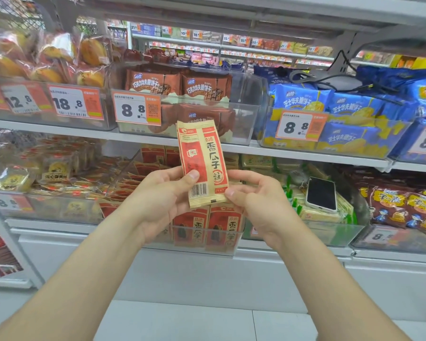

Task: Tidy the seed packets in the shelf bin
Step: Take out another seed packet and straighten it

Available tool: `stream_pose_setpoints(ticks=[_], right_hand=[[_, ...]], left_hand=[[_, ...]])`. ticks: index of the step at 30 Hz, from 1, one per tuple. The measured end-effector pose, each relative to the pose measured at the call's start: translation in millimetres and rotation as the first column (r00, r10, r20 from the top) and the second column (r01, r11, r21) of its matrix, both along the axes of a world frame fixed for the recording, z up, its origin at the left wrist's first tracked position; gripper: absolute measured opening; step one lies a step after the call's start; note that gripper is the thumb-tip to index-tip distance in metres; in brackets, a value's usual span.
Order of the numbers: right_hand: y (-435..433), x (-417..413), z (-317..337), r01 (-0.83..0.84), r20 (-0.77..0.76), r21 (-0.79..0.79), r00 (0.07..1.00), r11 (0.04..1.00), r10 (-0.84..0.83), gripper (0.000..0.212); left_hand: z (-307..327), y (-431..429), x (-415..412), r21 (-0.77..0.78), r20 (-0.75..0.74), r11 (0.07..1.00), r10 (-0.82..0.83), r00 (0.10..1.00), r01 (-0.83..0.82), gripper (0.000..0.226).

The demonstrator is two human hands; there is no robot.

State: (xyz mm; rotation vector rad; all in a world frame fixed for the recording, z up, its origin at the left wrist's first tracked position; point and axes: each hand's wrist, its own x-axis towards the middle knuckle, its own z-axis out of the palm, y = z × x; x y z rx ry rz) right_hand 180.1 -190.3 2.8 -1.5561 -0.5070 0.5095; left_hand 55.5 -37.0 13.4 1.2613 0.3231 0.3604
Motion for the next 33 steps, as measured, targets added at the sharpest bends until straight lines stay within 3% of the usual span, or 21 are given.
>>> stream_pose_setpoints(ticks=[6, 9, 13, 16, 18, 21, 24, 29, 33], right_hand=[[0.1, 0.1, 1.4, 0.004, -0.057, 0.028, 0.998, 1.0, -0.002, 0.038], [-1.5, -0.3, 0.7, -0.041, 0.036, -0.092, 0.998, 0.995, 0.044, 0.042], [-4.6, -5.3, 2.5, -0.214, 0.106, -0.292, 0.961, 0.932, 0.254, 0.046], [-4.4, -10.6, 2.7, -0.285, 0.119, -0.336, 0.933, 0.898, 0.341, 0.027], [-3.6, -13.8, 4.5, -0.237, 0.159, -0.304, 0.942, 0.923, 0.294, 0.009], [-1.3, -11.3, 3.9, -0.046, 0.214, -0.168, 0.973, 0.985, 0.082, 0.025], [-1.3, -8.7, 4.6, 0.06, 0.168, -0.048, 0.984, 0.997, -0.051, 0.023], [-4.5, -7.4, 5.1, 0.055, 0.049, 0.026, 0.997, 0.998, -0.056, 0.021], [-4.3, -6.1, 4.0, 0.054, 0.054, 0.023, 0.997, 0.998, -0.056, 0.021]], left_hand=[[1.1, 1.7, 1.5, 0.005, -0.038, 1.0, -0.023, 0.999, 0.023, 0.027], [-0.3, 0.6, 3.1, 0.031, -0.063, 1.0, 0.003, 0.998, -0.001, 0.029], [-2.1, 0.0, 5.9, -0.01, -0.056, 0.983, 0.181, 0.982, -0.182, 0.035], [-1.1, -2.5, 5.4, -0.034, -0.076, 0.975, 0.217, 0.973, -0.22, 0.034], [0.1, -5.5, 3.9, -0.017, -0.089, 0.986, 0.163, 0.983, -0.165, 0.034], [-0.1, -13.3, 2.2, 0.034, -0.128, 0.998, 0.06, 0.99, -0.056, 0.035], [-3.1, -21.3, 4.2, 0.046, -0.124, 0.999, 0.029, 0.992, -0.024, 0.037], [-5.1, -26.2, 8.9, 0.026, -0.087, 0.999, 0.023, 0.996, -0.021, 0.035], [-4.7, -27.4, 8.5, 0.019, -0.071, 0.999, 0.031, 0.997, -0.03, 0.033]])
